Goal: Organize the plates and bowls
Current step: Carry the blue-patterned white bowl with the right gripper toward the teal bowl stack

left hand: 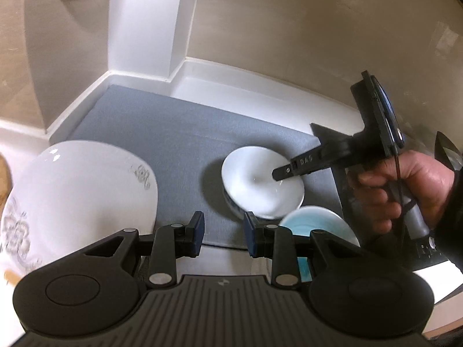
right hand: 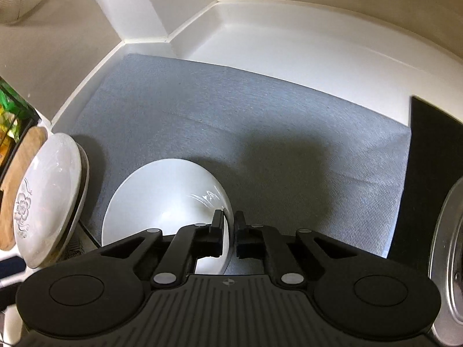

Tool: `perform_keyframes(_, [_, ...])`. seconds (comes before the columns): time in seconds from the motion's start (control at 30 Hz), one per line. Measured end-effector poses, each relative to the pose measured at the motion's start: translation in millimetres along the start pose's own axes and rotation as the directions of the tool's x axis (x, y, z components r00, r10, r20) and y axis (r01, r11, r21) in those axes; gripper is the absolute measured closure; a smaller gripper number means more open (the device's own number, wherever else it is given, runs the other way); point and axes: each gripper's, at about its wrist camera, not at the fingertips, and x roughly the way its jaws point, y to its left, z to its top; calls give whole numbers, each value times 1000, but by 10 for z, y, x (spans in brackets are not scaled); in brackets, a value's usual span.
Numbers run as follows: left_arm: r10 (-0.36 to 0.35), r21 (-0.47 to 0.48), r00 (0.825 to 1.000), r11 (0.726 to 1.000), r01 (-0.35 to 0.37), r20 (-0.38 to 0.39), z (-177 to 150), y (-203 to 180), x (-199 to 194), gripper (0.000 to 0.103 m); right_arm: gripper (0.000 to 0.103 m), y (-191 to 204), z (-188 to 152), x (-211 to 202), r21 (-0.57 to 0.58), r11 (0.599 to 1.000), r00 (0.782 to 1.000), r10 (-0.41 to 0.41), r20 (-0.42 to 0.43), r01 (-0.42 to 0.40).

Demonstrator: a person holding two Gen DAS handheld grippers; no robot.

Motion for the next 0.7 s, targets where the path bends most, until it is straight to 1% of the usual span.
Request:
perform_keyframes(0.07, [-6,-1,1000,1000,6,-26,47,43,106,71,93,15,5,13,-5,1000,1000,-7,-5,7])
perform_keyframes(0.13, [-16,13,999,1000,16,-42,90,60,215,71,93,-8,-18,-22,34,999,1000,-18,-3,18])
perform_keyframes(0.2, [-25,25,998,999,27,-53,137,61,320,71,86,-30,-79,-78,63,998,1000,-25,9,25])
perform_keyframes(0.27, [-30,31,997,999,33,-66,199,66,439,71,85,-42,-139,-119,76,996,999,-39,11,38])
perform_keyframes(0.47, [-42,51,994,998,47,-100,326,68,732,71,85,-5,-253,-191,89,994,998,-67,16,66])
perform_keyframes(0.63, [-57,59,991,996,65,-118,373,58,905,71,85,22,-310,-218,99,991,996,-87,21,85])
perform_keyframes(0.7, [-60,61,990,996,68,-124,384,50,962,71,84,30,-314,-211,103,990,995,-95,23,92])
